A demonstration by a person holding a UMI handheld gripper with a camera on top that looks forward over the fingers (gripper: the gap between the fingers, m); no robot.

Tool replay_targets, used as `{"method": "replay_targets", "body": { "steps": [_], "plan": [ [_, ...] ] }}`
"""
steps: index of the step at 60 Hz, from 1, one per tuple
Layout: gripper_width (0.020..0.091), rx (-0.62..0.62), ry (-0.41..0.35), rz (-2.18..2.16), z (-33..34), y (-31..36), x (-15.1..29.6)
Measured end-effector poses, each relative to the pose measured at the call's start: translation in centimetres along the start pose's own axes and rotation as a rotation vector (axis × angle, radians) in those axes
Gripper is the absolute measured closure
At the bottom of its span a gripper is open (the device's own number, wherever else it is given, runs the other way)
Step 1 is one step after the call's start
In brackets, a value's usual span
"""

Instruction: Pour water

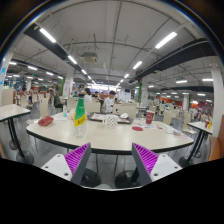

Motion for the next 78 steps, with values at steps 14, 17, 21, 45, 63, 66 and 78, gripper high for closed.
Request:
{"method": "replay_targets", "body": {
  "steps": [14, 17, 21, 45, 63, 66, 78],
  "plan": [
    [0.0265, 0.029, -0.028, -0.031, -1.2, -0.3, -0.1],
    [0.0263, 0.043, -0.027, -0.027, -1.6, -0.2, -0.1],
    [0.0267, 0.071, -0.029, -0.03, -2.2, 0.3, 0.1],
    [0.0259, 0.23, -0.066, -0.059, -19.6, 7.0, 5.6],
    [0.0658, 0.162, -0.063, -0.038, -27.9, 8.0, 7.0],
    [0.0663, 0.135, -0.083, 0.023, -28.2, 8.1, 7.0],
    [0.0757, 0.158, -0.091, 0.047, -29.9, 8.8, 7.5]
  ]
}}
Point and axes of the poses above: the point between the fingertips, and its own axes, seen from behind it with the camera up: y to the left, x up, z backward, against the way the camera looks, the point moved 7 cm from there along z, backward, against the way the camera looks, and after that the axes turned 13 degrees about x, right-handed, at the moved point
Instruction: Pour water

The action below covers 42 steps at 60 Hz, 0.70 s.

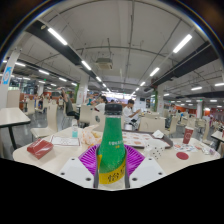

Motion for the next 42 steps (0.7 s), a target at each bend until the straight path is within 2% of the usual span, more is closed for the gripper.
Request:
{"method": "replay_targets", "body": {
  "steps": [3, 9, 19, 25, 32, 39, 42],
  "plan": [
    [0.0758, 0.031, -0.001, -0.046, -1.1, 0.1, 0.4],
    [0.0759, 0.09, -0.06, -0.207, -3.6, -0.3, 2.5],
    [0.076, 0.253, -0.295, -0.872, -6.9, -4.8, 7.8],
    [0.076, 0.308, -0.412, -1.296, -8.1, -8.7, 7.5],
    [0.0765, 0.337, -0.475, -1.674, -9.1, -11.8, 6.1],
    [0.0764, 0.449, -0.518, -2.034, -10.2, -12.7, 5.5],
    [0.0763, 0.458, -0.538, -2.159, -9.4, -13.3, 5.4]
  ]
}}
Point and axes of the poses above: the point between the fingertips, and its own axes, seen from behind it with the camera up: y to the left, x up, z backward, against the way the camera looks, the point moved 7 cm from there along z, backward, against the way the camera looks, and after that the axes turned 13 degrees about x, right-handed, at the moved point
